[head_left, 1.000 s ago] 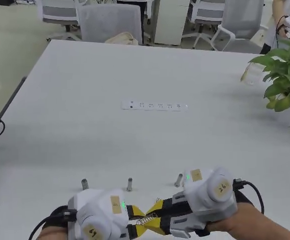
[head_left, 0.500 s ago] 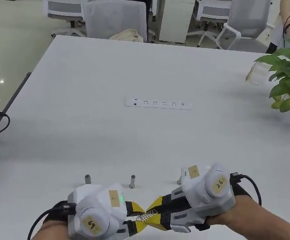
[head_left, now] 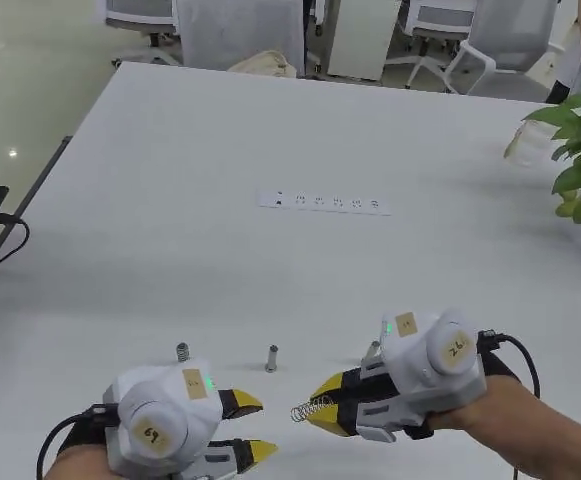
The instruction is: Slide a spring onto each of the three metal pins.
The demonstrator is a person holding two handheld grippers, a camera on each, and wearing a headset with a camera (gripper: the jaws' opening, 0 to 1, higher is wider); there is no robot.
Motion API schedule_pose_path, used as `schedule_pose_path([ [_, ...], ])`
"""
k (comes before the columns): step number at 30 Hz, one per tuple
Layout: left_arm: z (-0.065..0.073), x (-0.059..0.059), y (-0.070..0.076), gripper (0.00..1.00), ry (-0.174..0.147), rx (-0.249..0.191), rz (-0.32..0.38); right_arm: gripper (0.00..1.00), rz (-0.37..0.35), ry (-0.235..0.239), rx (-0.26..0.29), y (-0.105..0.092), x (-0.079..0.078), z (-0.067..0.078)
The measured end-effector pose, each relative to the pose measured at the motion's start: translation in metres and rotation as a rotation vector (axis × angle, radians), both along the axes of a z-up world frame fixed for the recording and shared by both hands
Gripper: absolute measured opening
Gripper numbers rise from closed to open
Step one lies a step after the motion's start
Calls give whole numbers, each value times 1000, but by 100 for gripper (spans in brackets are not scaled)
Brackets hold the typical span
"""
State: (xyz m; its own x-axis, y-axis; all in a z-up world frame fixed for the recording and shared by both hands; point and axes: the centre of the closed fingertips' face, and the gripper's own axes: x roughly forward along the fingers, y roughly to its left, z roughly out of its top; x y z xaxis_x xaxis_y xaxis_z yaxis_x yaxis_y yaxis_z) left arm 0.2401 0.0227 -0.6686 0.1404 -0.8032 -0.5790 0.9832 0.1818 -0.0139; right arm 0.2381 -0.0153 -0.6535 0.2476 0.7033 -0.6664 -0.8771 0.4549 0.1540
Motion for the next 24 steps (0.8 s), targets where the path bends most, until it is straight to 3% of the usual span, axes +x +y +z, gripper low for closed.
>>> schedule_pose_path([
  [9, 1, 19, 23, 25, 25, -26, 114, 9, -23, -6, -62, -15, 15, -10],
  [24, -2, 33, 62, 35, 55, -34, 252, 9, -68, -17, -128, -30, 48, -20],
])
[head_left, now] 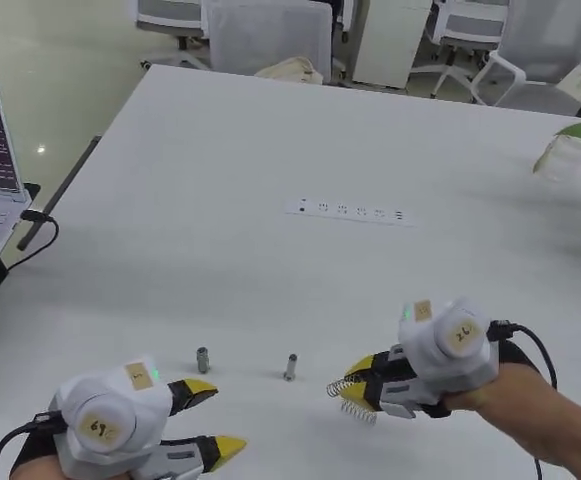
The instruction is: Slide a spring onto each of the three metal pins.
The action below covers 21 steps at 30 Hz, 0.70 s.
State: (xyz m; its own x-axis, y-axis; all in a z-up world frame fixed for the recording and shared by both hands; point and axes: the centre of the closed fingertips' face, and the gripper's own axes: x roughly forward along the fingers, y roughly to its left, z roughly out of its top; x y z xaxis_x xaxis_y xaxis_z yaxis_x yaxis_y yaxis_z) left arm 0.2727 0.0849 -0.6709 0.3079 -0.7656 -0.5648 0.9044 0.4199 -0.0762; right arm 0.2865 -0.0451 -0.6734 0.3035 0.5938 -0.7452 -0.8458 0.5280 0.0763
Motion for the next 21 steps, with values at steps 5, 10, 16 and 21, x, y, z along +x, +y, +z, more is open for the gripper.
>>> schedule_pose_path([
  [5, -5, 5, 14, 38, 9, 5, 50, 9, 3, 6, -33, -3, 8, -7],
  [10, -7, 7, 26, 41, 20, -3, 95, 9, 19, 13, -62, -3, 15, -13],
  [16, -10, 11, 39, 44, 31, -8, 140, 9, 37, 20, -91, -5, 23, -19],
  [21, -9, 16, 50, 47, 43, -23, 184, 9, 45, 22, -109, -5, 32, -22],
])
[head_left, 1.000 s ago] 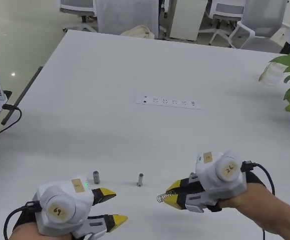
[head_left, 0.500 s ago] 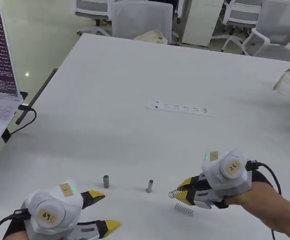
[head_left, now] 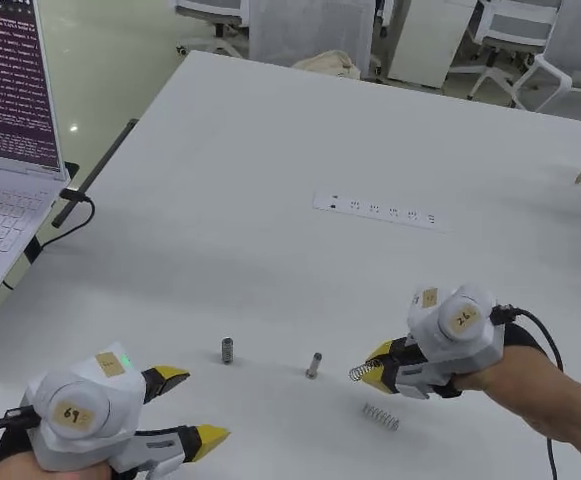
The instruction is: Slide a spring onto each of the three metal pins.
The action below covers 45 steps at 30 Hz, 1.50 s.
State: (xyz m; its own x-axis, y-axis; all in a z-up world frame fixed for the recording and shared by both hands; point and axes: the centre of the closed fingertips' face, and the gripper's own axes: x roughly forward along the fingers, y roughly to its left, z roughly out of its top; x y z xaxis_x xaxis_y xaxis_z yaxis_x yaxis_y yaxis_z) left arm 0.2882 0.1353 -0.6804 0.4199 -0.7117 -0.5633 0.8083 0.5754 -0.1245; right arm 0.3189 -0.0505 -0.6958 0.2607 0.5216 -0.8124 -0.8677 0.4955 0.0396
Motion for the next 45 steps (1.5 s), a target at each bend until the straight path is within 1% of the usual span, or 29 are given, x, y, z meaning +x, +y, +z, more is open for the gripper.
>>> schedule_pose_path([
  [2, -1, 1, 6, 49, 4, 1, 17, 9, 4, 0, -8, 1, 3, 0],
  [5, 0, 2, 11, 52, 11, -11, 36, 9, 13, 2, -16, 3, 9, -2],
  [9, -2, 2, 18, 52, 11, -6, 53, 9, 31, 5, -32, 6, 13, -4],
  [14, -3, 2, 24, 52, 15, -7, 72, 9, 55, 8, -50, 11, 18, -7],
  [18, -4, 1, 26, 52, 21, -9, 77, 9, 72, 10, -61, 16, 22, -10],
  [22, -5, -1, 27, 52, 21, -2, 77, 9, 94, 11, -71, 21, 26, -11],
  [29, -5, 0, 29, 52, 21, -5, 81, 9, 126, 14, -89, 28, 33, -14],
  [36, -5, 3, 33, 51, 23, -10, 95, 9, 169, 23, -119, 35, 34, -20],
  [45, -7, 2, 39, 51, 31, -10, 107, 9, 200, 30, -136, 42, 36, -26],
])
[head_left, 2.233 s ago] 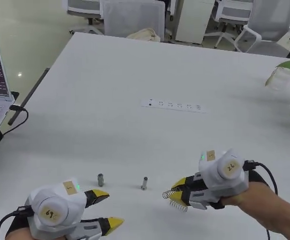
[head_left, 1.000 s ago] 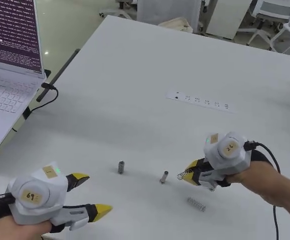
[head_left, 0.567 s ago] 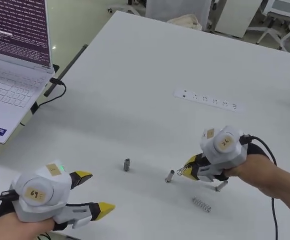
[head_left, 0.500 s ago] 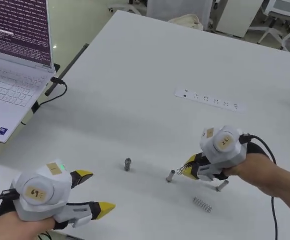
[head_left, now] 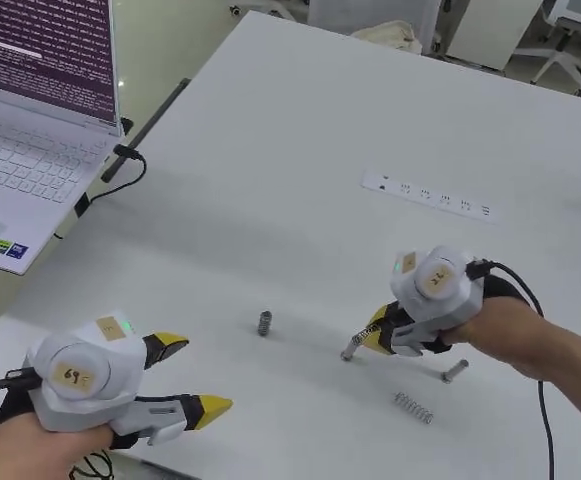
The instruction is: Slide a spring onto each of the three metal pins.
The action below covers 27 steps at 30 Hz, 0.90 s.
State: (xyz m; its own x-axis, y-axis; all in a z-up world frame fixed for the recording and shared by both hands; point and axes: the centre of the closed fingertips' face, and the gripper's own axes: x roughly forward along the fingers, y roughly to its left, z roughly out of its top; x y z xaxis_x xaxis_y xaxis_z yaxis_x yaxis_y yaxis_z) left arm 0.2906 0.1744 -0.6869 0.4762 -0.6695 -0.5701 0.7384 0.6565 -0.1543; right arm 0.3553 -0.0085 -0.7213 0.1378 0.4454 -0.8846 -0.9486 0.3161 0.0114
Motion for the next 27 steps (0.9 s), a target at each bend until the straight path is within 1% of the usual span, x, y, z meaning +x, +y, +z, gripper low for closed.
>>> schedule_pose_path([
  [8, 0, 1, 1, 51, 1, 0, 1, 9, 29, 5, -22, 5, 1, -5],
  [15, 0, 2, 1, 51, 0, 0, 3, 9, 60, 7, -43, 10, 1, -14],
  [20, 0, 2, 2, 51, 2, 4, 5, 9, 88, 9, -72, 11, -1, -23],
  [24, 0, 3, 3, 51, 1, 5, 7, 9, 96, 12, -70, 14, 1, -26],
  [27, 2, 3, 2, 51, 1, 4, 6, 9, 98, 21, -73, 14, 2, -31],
])
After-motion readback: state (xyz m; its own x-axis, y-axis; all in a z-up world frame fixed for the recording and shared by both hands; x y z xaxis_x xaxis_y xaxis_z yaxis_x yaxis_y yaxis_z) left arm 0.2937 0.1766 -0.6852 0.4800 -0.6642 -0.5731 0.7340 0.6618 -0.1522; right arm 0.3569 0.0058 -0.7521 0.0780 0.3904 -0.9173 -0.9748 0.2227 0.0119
